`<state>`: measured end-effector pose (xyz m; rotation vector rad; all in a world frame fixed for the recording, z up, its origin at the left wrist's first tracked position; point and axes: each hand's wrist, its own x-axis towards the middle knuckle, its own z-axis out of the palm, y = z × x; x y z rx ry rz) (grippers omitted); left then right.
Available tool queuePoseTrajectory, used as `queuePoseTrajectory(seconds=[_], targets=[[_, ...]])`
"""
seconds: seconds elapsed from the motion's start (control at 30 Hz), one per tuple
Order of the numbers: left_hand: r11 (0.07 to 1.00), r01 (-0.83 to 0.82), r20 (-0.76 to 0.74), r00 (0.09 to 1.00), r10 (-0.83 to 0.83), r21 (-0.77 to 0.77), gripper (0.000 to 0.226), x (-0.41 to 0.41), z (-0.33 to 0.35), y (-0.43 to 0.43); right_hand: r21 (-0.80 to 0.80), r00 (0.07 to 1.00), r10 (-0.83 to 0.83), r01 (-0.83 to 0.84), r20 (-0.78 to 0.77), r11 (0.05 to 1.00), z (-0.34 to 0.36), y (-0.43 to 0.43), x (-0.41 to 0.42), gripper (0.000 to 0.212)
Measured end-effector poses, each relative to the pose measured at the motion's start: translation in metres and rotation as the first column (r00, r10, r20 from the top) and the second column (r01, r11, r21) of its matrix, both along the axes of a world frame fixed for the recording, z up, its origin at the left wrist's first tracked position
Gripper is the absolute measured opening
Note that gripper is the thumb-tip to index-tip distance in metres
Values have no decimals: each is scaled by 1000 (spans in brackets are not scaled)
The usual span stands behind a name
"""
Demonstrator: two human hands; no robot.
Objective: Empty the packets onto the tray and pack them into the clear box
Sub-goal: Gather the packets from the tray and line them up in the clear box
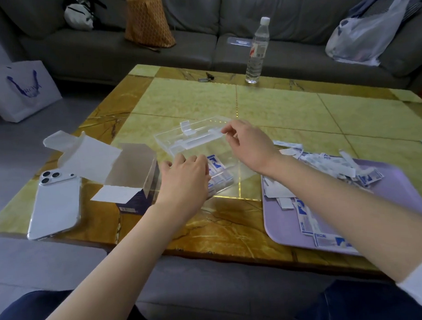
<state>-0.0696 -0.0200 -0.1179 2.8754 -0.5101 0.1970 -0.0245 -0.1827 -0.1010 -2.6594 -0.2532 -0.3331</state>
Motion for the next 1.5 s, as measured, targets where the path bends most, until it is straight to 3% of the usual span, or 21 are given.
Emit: queuePoseTrajectory(seconds=[0.1, 0.17, 0.3, 0.4, 0.5, 0.57, 0.67, 0.73, 0.93, 1.2, 1.43, 1.5], targets=[[1000, -8, 24, 1000, 8, -4, 21, 1, 4, -9, -12, 953, 103, -104, 285, 994, 2, -22, -33, 17], [1000, 11, 82, 997, -9, -20, 26, 0, 5, -18, -39, 948, 106, -99, 301, 994, -6, -43, -52, 16], [980, 166, 213, 967, -140, -112, 27, -9, 0, -49, 2, 985, -12, 12, 170, 1000, -27, -93, -89, 18], [955, 276, 127, 957, -262, -110, 27, -20, -12, -78, -96, 990, -138, 136, -13, 986, -37, -126, -113, 18], [939, 343, 43, 939, -341, -33, 34, -27, -31, -105, -323, 898, -357, 269, -257, 908, -47, -156, -125, 55], [933, 360, -23, 933, -359, 23, 39, -29, -44, -120, -426, 852, -423, 274, -308, 862, -54, -171, -130, 78], [921, 382, -105, 922, -374, 75, 44, -31, -56, -136, -461, 823, -430, 239, -372, 855, -60, -186, -135, 100], [916, 392, -141, 915, -379, 86, 48, -30, -60, -143, -414, 788, -429, 245, -441, 876, -62, -190, -137, 103], [934, 337, -219, 926, -306, 118, 57, -18, -60, -159, -264, 828, -383, 294, -410, 919, -66, -184, -128, 92], [926, 345, -199, 929, -313, 154, 40, -13, -62, -168, -345, 832, -458, 349, -314, 871, -72, -177, -98, 63], [916, 359, -161, 929, -333, 177, 42, -20, -65, -164, -349, 840, -477, 379, -260, 857, -65, -174, -92, 13], [913, 369, -163, 925, -343, 176, 43, -23, -66, -161, -357, 838, -487, 389, -247, 849, -62, -176, -93, 14]])
